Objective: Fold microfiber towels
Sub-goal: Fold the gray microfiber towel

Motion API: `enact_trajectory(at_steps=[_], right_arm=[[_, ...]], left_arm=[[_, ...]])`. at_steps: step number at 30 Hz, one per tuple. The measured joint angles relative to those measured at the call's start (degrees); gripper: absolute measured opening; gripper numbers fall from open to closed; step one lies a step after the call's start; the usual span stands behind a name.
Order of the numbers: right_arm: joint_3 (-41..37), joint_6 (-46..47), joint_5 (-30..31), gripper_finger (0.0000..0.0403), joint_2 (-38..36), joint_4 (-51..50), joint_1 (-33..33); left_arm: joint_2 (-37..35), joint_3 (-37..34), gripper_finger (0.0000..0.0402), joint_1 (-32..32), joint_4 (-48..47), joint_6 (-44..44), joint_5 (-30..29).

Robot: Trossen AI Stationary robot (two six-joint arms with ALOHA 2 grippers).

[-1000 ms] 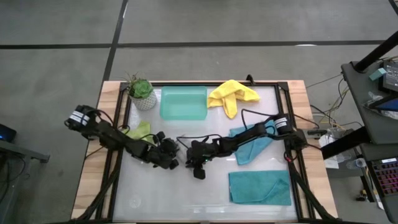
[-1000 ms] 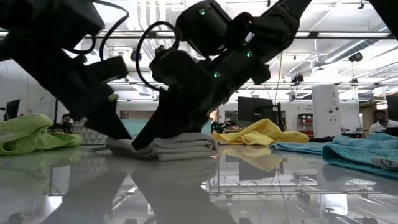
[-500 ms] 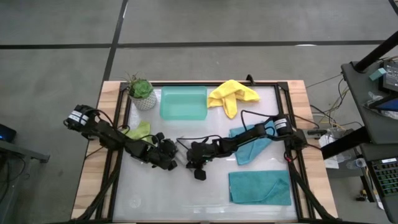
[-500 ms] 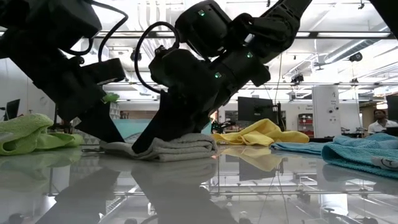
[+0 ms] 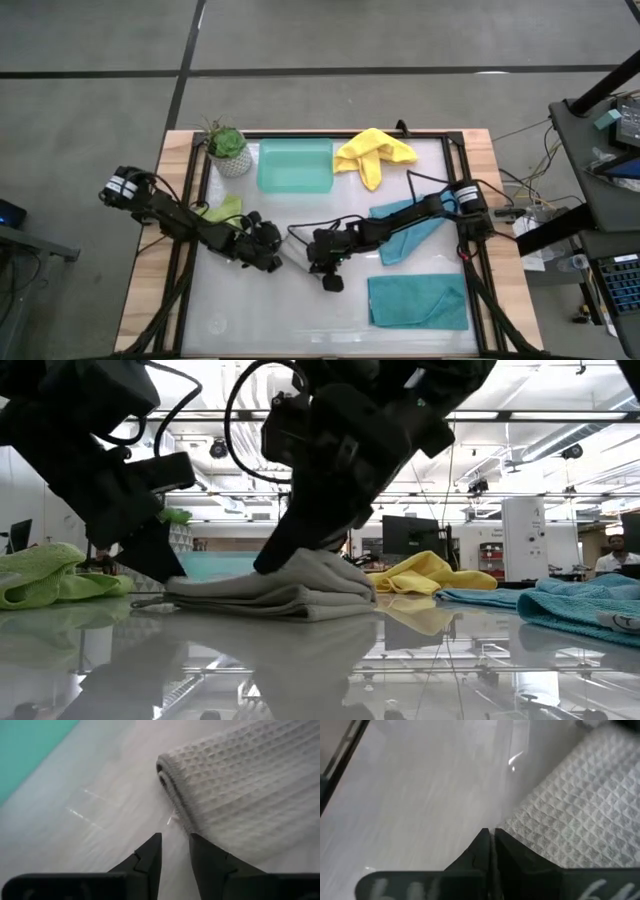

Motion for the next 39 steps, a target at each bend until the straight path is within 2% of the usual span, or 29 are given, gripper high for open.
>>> enact_trajectory(at_steps=[10, 19, 22, 27, 32, 36, 39], right_arm=[[0.00, 2.45, -1.03, 0.0016, -0.59, 0.17, 0.19], [0.02, 4.48, -0.21, 0.0083, -0.54, 4.40, 0.19], [0.33, 4.46, -0.25, 0.0103, -0.65, 4.66, 0.21], [0.41, 1.97, -0.61, 0.0118, -4.05, -1.18, 0.19], [-0.05, -0.23, -0.57, 0.0102, -7.32, -10.33, 0.56], [-2.18, -0.21, -0.55, 0.0071, -7.06, -9.60, 1.55], [-3.85, 1.42, -0.37, 0.0043, -5.38, -5.04, 1.77]], left_arm=[[-2.67, 1.01, 0.0084, 0.00, 0.31, 0.07, 0.19], [-8.14, 1.66, 0.0084, -0.04, 0.37, 0.42, 0.56], [-9.03, 1.48, 0.0084, -0.04, 0.35, 0.38, 3.51], [-8.56, 1.33, 0.0084, -0.11, 0.40, 0.26, 9.76], [-6.65, 1.33, 0.0084, -0.07, 0.41, 0.31, 9.62], [-4.15, 1.33, 0.0084, -0.07, 0.43, 0.26, 8.52], [-2.29, 1.33, 0.0084, -0.02, 0.44, -0.12, 7.31]])
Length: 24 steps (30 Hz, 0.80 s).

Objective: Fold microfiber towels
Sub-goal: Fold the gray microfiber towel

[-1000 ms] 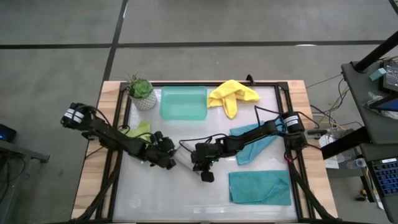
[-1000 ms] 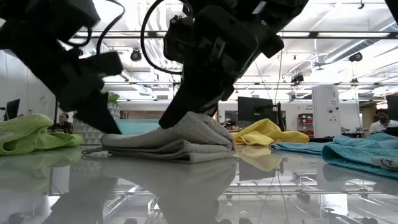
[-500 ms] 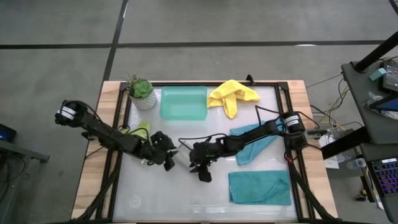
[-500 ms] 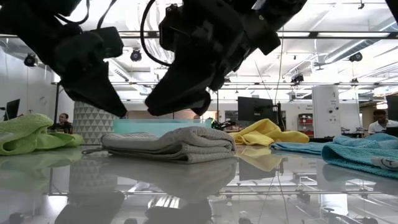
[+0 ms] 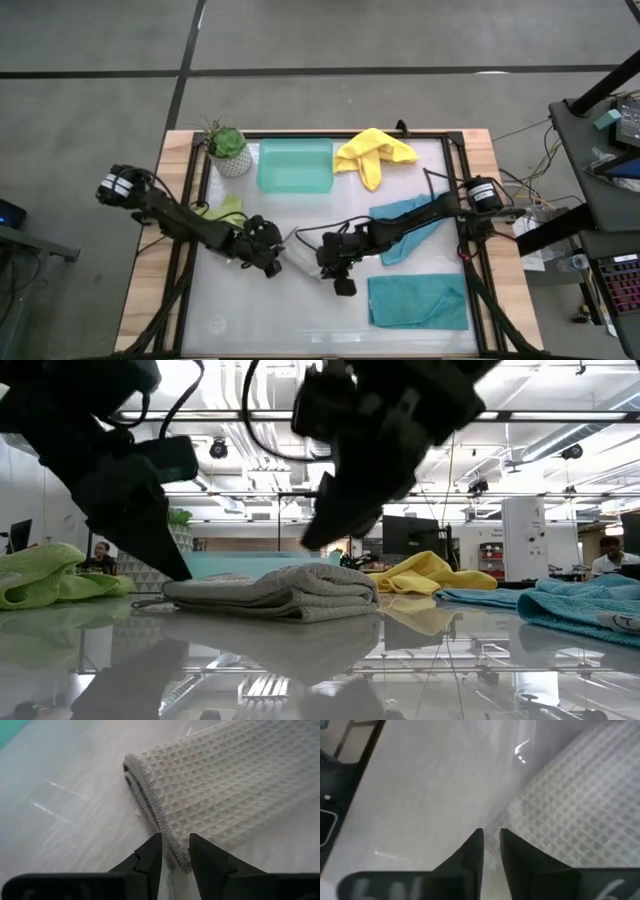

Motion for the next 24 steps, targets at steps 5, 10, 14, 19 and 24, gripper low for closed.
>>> enact_trajectory(at_steps=[5, 10, 14, 19, 24], right_arm=[[-1.40, 1.94, 0.26, 0.0012, 4.26, 7.99, -0.01], [-1.14, 2.42, -1.82, 0.0009, 8.09, 13.98, -0.01], [-0.90, 2.53, -1.97, 0.0009, 8.28, 13.89, -0.01], [-0.96, 2.77, -1.78, 0.0010, 7.26, 12.95, -0.01], [-0.42, 3.61, -1.79, 0.0042, 6.64, 11.44, -0.01]], left_arm=[[2.25, 0.04, 0.0084, 0.10, 0.24, -1.30, -0.92], [2.72, 0.07, 0.0084, 0.35, 0.02, -1.56, -1.75], [2.71, 0.07, 0.0084, 0.35, 0.00, -1.59, -2.72], [2.68, 0.55, 0.0084, 0.37, -0.12, -1.61, -2.83], [2.57, 1.60, 0.0084, 0.37, -0.01, -1.96, -2.79]])
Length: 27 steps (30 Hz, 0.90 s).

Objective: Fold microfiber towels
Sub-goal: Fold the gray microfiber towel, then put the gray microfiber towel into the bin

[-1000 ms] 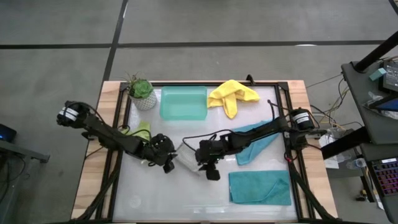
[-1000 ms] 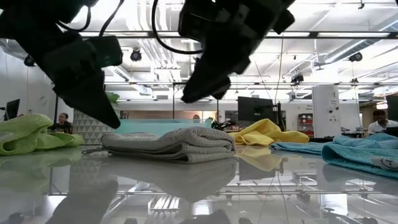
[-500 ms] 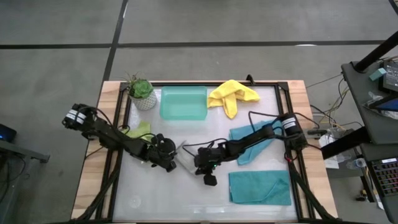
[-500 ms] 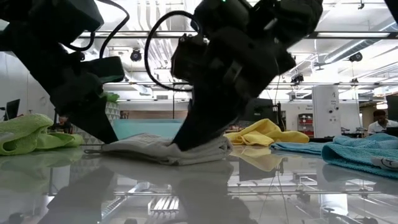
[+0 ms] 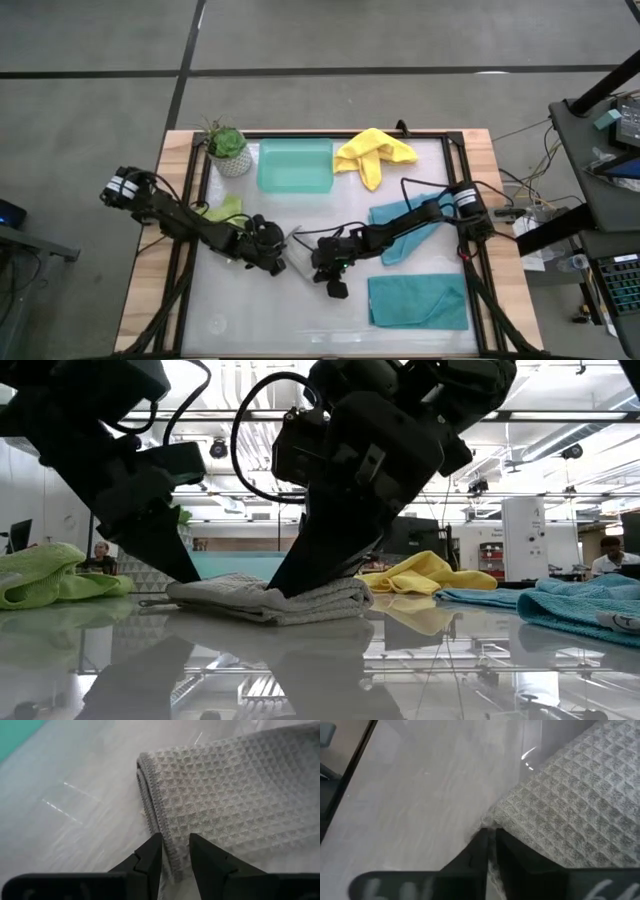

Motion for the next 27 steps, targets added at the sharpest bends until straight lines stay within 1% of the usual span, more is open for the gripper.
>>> enact_trajectory(at_steps=[5, 9, 14, 19, 22, 27], right_arm=[[0.14, 0.95, -0.02, 0.0100, -1.18, -2.44, 0.00], [0.14, 1.30, 0.00, 0.0139, -3.41, -5.30, -0.02], [0.16, 1.32, 0.00, 0.0168, -6.81, -8.88, -0.02], [-0.77, 0.63, 0.04, 0.0182, -11.87, -15.44, -0.02], [-3.69, -1.19, 0.14, 0.0183, -15.43, -16.31, -0.02], [-11.62, -4.07, 0.50, 0.0183, -22.87, -15.61, -1.36]], left_arm=[[-0.39, 0.63, 0.0084, -0.02, -0.01, 0.46, 0.14], [-0.99, 0.94, 0.0084, -0.02, 0.05, 0.48, 0.20], [-2.15, 1.66, 0.0084, 0.00, -0.10, -1.01, 1.25], [-5.65, 1.89, 0.0089, 0.00, -0.11, -0.98, 3.68], [-8.50, 1.84, 0.0111, 0.06, -0.10, -0.96, 4.73], [-12.28, 1.77, 0.0173, 1.69, -0.04, -0.87, 4.04]])
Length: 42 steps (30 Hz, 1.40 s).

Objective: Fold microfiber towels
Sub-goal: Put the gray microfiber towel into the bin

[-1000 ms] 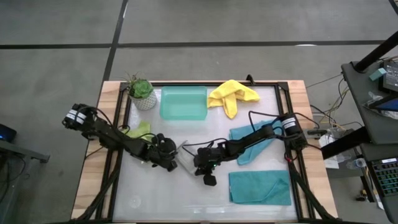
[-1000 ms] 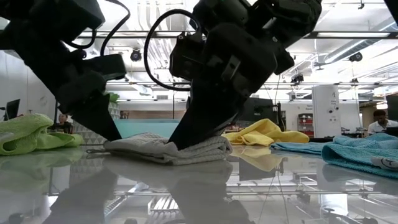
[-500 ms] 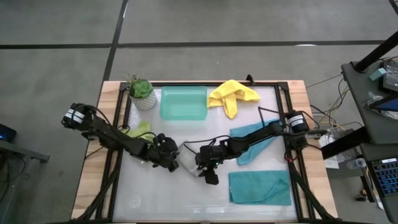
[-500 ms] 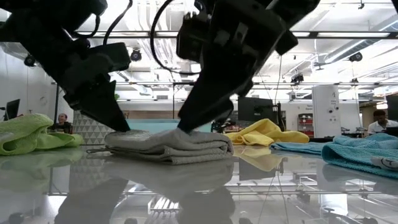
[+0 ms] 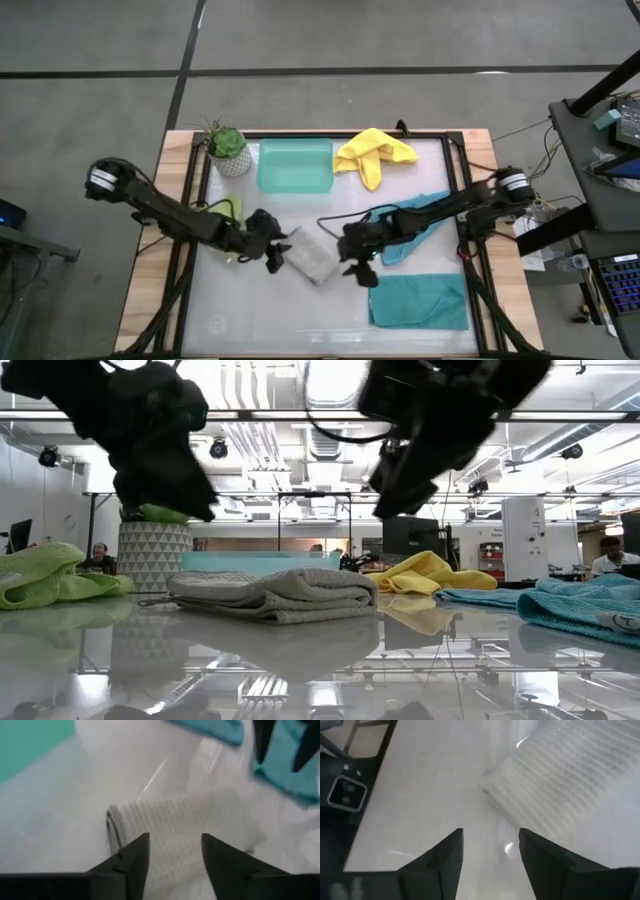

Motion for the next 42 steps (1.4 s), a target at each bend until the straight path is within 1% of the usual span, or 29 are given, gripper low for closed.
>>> enact_trajectory(at_steps=[3, 5, 8, 11, 17, 24, 27, 30, 33, 38, 39, 42], right_arm=[[-5.65, -0.79, 0.27, 0.0184, -4.16, 5.68, -1.76], [-9.60, -0.82, 0.41, 0.0184, -6.45, 11.76, -3.02], [-14.55, 0.77, 0.32, 0.0184, -8.24, 21.98, -4.82], [-17.80, 2.36, 0.12, 0.0184, -8.63, 27.83, -6.00], [-19.38, 3.43, 0.00, 0.0185, -8.35, 30.65, -6.18], [-19.41, 4.05, 0.02, 0.0185, -8.28, 31.31, -6.25], [-19.41, 5.32, 0.02, 0.0185, -7.98, 31.59, -6.22], [-19.41, 5.77, 0.02, 0.0185, -7.89, 31.65, -6.18], [-19.40, 5.91, 0.02, 0.0185, -7.89, 31.96, -6.18], [-19.39, 6.01, 0.05, 0.0185, -7.89, 31.97, -6.18], [-19.40, 6.01, 0.04, 0.0185, -7.89, 31.96, -6.18], [-19.41, 6.01, 0.07, 0.0185, -7.89, 31.98, -6.18]], left_arm=[[0.10, -0.08, 0.0207, 2.23, -0.04, -0.18, -2.49], [1.67, -0.09, 0.0224, 4.21, 0.36, -0.57, -2.39], [4.92, -0.15, 0.0237, 6.62, 0.06, -2.66, -0.51], [7.70, -0.15, 0.0239, 8.14, 0.25, -3.75, 2.46], [12.03, -0.09, 0.0240, 8.71, 0.65, -4.71, 4.53], [17.28, -0.02, 0.0234, 8.66, 8.08, -4.21, 9.48], [19.45, 0.37, 0.0213, 8.53, 10.18, -4.16, 9.90], [21.02, 1.20, 0.0175, 8.31, 10.07, -2.96, 9.93], [21.28, 2.00, 0.0124, 8.19, 9.83, -1.20, 10.64], [20.57, 2.50, 0.0023, 8.18, 9.07, 1.49, 11.47], [20.36, 2.55, 0.0016, 8.19, 8.93, 1.59, 11.47], [19.57, 2.60, 0.0017, 8.17, 8.33, 2.18, 11.01]])
